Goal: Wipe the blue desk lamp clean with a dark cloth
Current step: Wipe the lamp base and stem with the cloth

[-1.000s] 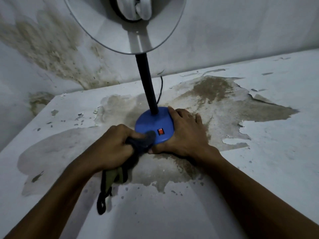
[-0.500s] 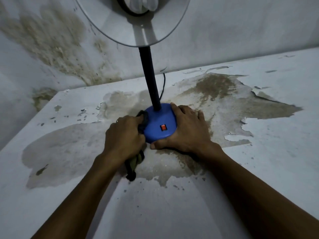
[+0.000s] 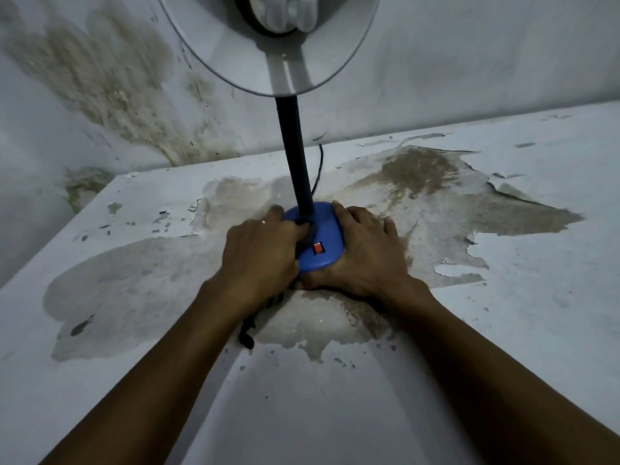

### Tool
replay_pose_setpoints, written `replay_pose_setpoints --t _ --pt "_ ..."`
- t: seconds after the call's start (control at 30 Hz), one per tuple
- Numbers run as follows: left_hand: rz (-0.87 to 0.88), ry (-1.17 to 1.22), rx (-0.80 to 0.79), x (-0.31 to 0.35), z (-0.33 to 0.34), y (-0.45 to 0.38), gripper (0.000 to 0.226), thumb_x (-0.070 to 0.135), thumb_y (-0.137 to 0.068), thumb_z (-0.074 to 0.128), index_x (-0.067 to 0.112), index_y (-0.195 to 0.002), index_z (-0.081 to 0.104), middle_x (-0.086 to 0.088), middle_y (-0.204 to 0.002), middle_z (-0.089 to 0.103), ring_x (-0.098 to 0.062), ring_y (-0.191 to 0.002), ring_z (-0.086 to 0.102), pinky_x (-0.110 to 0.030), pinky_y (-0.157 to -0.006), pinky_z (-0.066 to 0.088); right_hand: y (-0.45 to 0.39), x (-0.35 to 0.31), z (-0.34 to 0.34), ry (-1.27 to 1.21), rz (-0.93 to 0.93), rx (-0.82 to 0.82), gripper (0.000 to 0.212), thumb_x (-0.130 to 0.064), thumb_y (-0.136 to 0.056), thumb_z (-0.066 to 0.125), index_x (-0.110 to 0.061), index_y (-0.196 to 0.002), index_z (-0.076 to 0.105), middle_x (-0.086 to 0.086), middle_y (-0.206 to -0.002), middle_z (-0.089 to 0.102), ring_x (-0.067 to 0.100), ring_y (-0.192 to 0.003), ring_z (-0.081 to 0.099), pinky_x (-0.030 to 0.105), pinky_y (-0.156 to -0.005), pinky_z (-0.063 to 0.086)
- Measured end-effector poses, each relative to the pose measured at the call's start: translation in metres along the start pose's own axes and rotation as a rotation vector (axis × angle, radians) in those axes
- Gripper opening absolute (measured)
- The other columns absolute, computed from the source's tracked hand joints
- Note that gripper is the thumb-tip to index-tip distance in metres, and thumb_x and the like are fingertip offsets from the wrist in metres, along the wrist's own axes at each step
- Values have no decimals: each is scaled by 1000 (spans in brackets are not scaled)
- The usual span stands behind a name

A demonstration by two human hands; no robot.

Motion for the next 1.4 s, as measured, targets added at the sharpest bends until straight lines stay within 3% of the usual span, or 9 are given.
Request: replay_pose_setpoints --t 0.23,0.3,0.47,0.63,0.87,0.97,1.07,1.23,1.4 --pt "-58 418 -12 -9 -21 16 40 23 -73 54 36 -104 76 3 -93 67 -29 -89 62 -37 -77 51 -1 1 2 10 -8 -2 131 -89 -48 52 -25 -156 17 1 -151 37 24 -142 32 54 -121 11" --pt "-127 298 130 -12 -17 7 43 18 -82 57 37 -118 70 -1 -103 62 -31 -95 59 -36 -77 47 -1 1 1 5 -4 -6 139 -93 -39 48 -25 -156 19 0 -150 38 24 -140 34 53 -121 12" --pt "59 14 -32 7 -1 9 50 21 -88 56 38 -134 58 -3 -120 56 -31 -101 58 -34 -76 41 -2 2 3 -4 -7 -5 136 -93 -42 48 -25 -157 17 2 -154 36 25 -143 31 55 -121 10" --pt "47 472 -54 -11 -15 10 43 18 -76 56 41 -106 75 6 -95 66 -24 -91 62 -41 -78 52 -1 3 2 8 -15 0 133 -87 -50 64 -25 -157 16 2 -154 35 25 -144 30 55 -121 9" --pt "172 -95 -38 19 -3 12 46 30 -93 51 45 -137 51 3 -108 47 -22 -88 52 -32 -68 33 -3 5 4 3 -12 -17 133 -88 -46 51 -27 -157 11 5 -157 31 28 -147 25 55 -121 7" --pt "163 31 -139 8 -15 11 44 31 -81 49 45 -120 67 6 -97 56 -20 -84 53 -33 -65 35 -2 5 4 12 -13 -11 131 -90 -49 51 -26 -157 12 4 -157 31 27 -147 26 54 -121 7" --pt "40 209 5 -10 -21 2 47 23 -78 53 41 -118 71 1 -102 64 -23 -90 58 -31 -62 39 0 2 2 -14 -15 0 131 -87 -52 66 -26 -156 17 1 -154 35 24 -144 29 53 -121 8" --pt "170 31 -87 2 -5 7 54 27 -87 52 52 -134 53 3 -115 56 -27 -98 57 -31 -69 37 -2 3 3 -2 -15 -8 136 -91 -44 56 -25 -157 15 3 -155 34 27 -145 29 56 -121 10" --pt "132 137 -68 -6 -25 2 60 30 -61 40 40 -109 74 7 -97 60 -25 -90 58 -34 -66 41 -1 3 3 -4 -15 5 128 -86 -55 65 -25 -157 15 4 -156 33 27 -145 28 54 -121 8"
Point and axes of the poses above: each hand's wrist, its own y-axis away from the middle knuckle, its own z-axis out of the palm, x = y × z, the point moved 3 cm from there along -y, towards the middle knuckle
